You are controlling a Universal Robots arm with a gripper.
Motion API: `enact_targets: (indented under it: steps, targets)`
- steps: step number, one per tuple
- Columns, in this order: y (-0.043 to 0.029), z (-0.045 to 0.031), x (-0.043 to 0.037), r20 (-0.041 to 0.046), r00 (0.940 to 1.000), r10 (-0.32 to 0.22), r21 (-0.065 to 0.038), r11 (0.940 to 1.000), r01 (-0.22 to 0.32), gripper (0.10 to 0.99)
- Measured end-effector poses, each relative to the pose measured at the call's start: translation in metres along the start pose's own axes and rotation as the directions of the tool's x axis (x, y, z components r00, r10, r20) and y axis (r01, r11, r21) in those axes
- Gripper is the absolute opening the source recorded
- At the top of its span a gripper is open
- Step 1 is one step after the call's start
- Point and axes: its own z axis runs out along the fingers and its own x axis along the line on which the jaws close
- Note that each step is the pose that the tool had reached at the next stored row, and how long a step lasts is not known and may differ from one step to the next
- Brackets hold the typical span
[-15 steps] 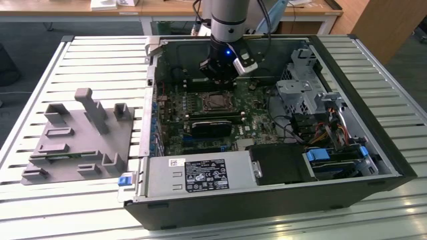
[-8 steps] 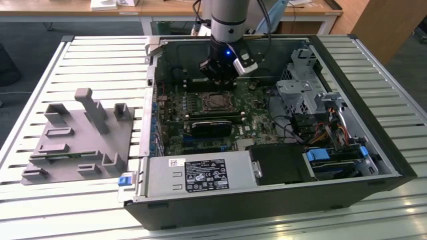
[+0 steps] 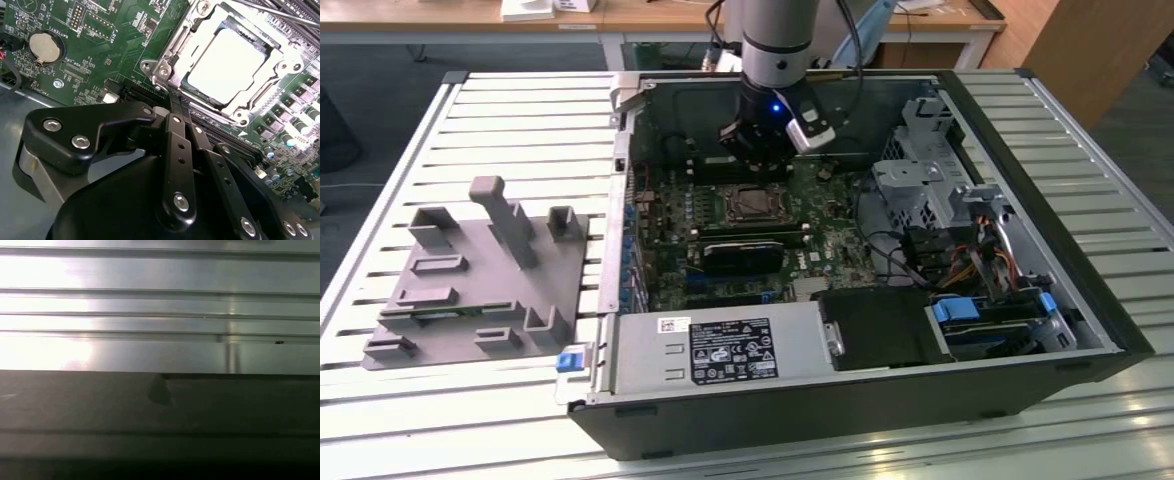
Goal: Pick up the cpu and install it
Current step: 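Install the first cpu locking lever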
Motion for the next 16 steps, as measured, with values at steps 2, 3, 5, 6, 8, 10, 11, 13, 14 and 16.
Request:
enact_targets:
  steps: [2,3,5,6,8,10,11,13,14,16]
  targets:
    - [-0.0001,0.0004,0.0,0.0,1.0,0.0,0.0,1.0,0.0,0.106]
    - [-0.0001,0.0005,0.0,0.0,1.0,0.0,-0.001,1.0,0.0,0.106]
    - [0.0,0.0007,-0.0001,0.0005,1.0,0.0,-0.007,1.0,0.0,0.106]
    - [0.0,0.0006,0.0,0.0003,1.0,0.0,-0.01,0.9999,0.0,0.106]
    - [0.0001,0.0004,-0.0001,0.0006,1.0,0.0,-0.013,0.9999,0.0,0.106]
    - [0.0003,-0.0005,-0.0002,0.0012,1.0,0.0,-0.014,0.9999,0.0,0.106]
    - [0.0004,-0.0014,-0.0002,0.0013,1.0,0.0,-0.014,0.9999,0.0,0.106]
    - [0.0003,-0.004,-0.0001,0.0006,1.0,0.0,-0.013,0.9999,0.0,0.106]
    - [0.0003,-0.005,-0.0001,0.0006,1.0,0.0,-0.013,0.9999,0.0,0.106]
    - [0.0003,-0.008,-0.0001,0.0004,1.0,0.0,-0.013,0.9999,0.0,0.106]
